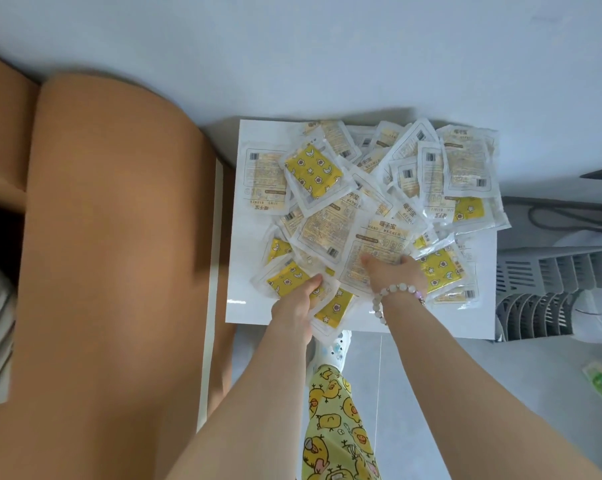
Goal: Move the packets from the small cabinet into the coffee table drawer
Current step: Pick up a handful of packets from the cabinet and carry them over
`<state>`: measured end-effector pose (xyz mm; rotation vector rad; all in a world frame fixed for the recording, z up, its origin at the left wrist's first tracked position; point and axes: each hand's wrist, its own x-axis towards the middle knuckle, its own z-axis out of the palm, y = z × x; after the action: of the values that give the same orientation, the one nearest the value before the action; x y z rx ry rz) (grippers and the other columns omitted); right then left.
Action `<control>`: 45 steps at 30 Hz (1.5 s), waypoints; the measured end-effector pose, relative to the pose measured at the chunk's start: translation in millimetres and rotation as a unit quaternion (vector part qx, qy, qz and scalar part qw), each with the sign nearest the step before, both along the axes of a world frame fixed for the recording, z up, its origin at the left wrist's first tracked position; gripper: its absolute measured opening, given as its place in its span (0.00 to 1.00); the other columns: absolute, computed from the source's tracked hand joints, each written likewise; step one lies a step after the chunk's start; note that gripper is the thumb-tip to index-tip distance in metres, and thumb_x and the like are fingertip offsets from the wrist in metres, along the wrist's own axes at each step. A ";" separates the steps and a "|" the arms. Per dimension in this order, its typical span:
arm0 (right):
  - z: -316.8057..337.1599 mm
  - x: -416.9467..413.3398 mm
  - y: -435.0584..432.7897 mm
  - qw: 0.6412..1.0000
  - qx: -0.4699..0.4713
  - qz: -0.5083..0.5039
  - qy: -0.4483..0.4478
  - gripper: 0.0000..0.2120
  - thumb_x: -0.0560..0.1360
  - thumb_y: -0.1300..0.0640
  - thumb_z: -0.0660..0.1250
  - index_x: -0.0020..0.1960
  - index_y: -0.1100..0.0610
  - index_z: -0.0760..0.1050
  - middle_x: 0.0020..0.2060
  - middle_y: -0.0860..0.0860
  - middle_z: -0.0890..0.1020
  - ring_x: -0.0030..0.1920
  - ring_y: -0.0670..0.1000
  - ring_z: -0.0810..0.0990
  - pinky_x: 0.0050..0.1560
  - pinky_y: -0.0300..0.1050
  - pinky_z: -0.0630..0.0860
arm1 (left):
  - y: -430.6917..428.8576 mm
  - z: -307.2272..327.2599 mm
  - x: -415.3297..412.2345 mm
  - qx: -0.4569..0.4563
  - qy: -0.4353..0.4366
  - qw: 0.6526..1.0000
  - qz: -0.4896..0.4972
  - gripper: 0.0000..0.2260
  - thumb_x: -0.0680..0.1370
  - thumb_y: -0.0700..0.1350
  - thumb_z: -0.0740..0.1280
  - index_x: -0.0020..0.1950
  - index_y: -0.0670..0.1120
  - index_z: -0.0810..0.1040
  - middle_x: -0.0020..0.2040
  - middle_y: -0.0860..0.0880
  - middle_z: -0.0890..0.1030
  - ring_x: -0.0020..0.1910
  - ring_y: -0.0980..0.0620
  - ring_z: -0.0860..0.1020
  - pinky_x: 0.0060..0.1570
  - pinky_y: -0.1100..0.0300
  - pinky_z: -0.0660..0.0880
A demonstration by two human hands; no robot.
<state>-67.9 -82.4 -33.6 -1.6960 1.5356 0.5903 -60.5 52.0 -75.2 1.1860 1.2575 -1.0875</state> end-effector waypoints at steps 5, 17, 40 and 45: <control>15.5 -0.4 -14.6 0.999 0.039 -0.018 0.011 0.24 0.74 0.52 0.67 0.67 0.59 0.70 0.59 0.53 0.79 0.55 0.56 0.78 0.50 0.44 0.72 | -1.8 28.9 -4.2 -0.094 0.011 0.995 -0.008 0.05 0.77 0.43 0.68 0.50 0.42 0.79 0.42 0.44 0.84 0.41 0.48 0.81 0.46 0.54 0.78; 109.6 -6.0 -52.3 0.991 0.083 0.074 0.078 0.21 0.83 0.54 0.52 0.71 0.66 0.63 0.58 0.59 0.77 0.55 0.57 0.77 0.60 0.45 0.68 | -27.7 121.5 6.3 -0.149 0.015 0.981 -0.121 0.06 0.74 0.43 0.72 0.42 0.40 0.81 0.36 0.44 0.84 0.41 0.47 0.81 0.58 0.52 0.75; 284.7 -92.9 -193.9 0.932 0.032 -0.283 -0.226 0.21 0.72 0.52 0.71 0.60 0.63 0.76 0.50 0.56 0.82 0.50 0.55 0.81 0.53 0.48 0.77 | -169.7 328.7 42.9 -0.233 -0.248 0.851 -0.400 0.04 0.77 0.41 0.68 0.50 0.43 0.80 0.42 0.45 0.84 0.42 0.47 0.82 0.49 0.50 0.78; 310.9 -117.5 -189.7 0.906 0.008 -0.339 -0.253 0.19 0.73 0.53 0.70 0.59 0.64 0.75 0.51 0.55 0.81 0.49 0.54 0.80 0.56 0.48 0.76 | -196.5 357.4 37.9 -0.246 -0.256 0.790 -0.499 0.03 0.78 0.41 0.68 0.48 0.42 0.80 0.38 0.44 0.84 0.41 0.45 0.81 0.51 0.48 0.77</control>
<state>-185.4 -272.1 277.4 -1.0597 1.5710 -0.1937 -22.6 -144.6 282.2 1.5919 -0.1927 -1.5429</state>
